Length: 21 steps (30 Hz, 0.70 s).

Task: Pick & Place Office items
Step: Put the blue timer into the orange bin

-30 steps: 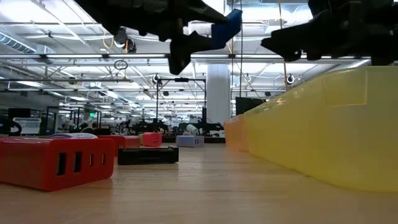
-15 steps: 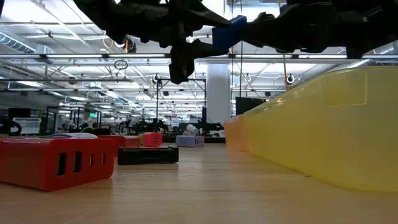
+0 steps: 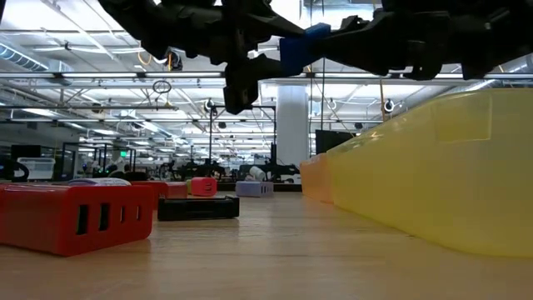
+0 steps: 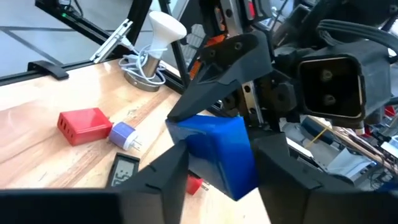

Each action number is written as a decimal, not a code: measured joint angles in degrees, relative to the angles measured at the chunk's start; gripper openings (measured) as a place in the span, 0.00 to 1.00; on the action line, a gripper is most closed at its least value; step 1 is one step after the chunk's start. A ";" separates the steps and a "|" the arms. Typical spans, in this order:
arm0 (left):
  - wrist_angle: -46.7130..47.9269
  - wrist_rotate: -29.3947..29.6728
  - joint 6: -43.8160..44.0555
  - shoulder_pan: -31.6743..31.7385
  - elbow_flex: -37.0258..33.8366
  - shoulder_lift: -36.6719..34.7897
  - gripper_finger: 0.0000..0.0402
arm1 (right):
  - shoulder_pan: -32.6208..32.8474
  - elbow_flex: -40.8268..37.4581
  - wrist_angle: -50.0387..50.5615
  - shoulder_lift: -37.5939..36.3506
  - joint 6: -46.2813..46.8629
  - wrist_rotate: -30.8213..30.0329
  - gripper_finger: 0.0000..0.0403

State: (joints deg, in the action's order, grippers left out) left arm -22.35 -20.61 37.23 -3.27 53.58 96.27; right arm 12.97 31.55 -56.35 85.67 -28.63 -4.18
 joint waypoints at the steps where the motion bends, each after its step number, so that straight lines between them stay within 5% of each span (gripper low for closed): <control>1: 0.06 -0.22 0.00 0.00 0.00 0.00 0.41 | 0.17 -0.02 0.03 0.00 -0.39 0.01 0.35; 10: -0.44 -0.28 -2.30 0.02 0.01 -0.13 0.41 | 0.43 -0.15 1.50 0.00 -1.56 3.71 0.14; 21: 0.95 -0.33 -5.11 6.29 0.00 -7.28 0.49 | 0.30 0.00 1.31 -1.59 5.18 4.79 0.14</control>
State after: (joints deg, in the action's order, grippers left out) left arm -21.40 -20.94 32.12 3.02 53.58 88.99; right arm 13.28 31.55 -55.03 84.08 -23.45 0.61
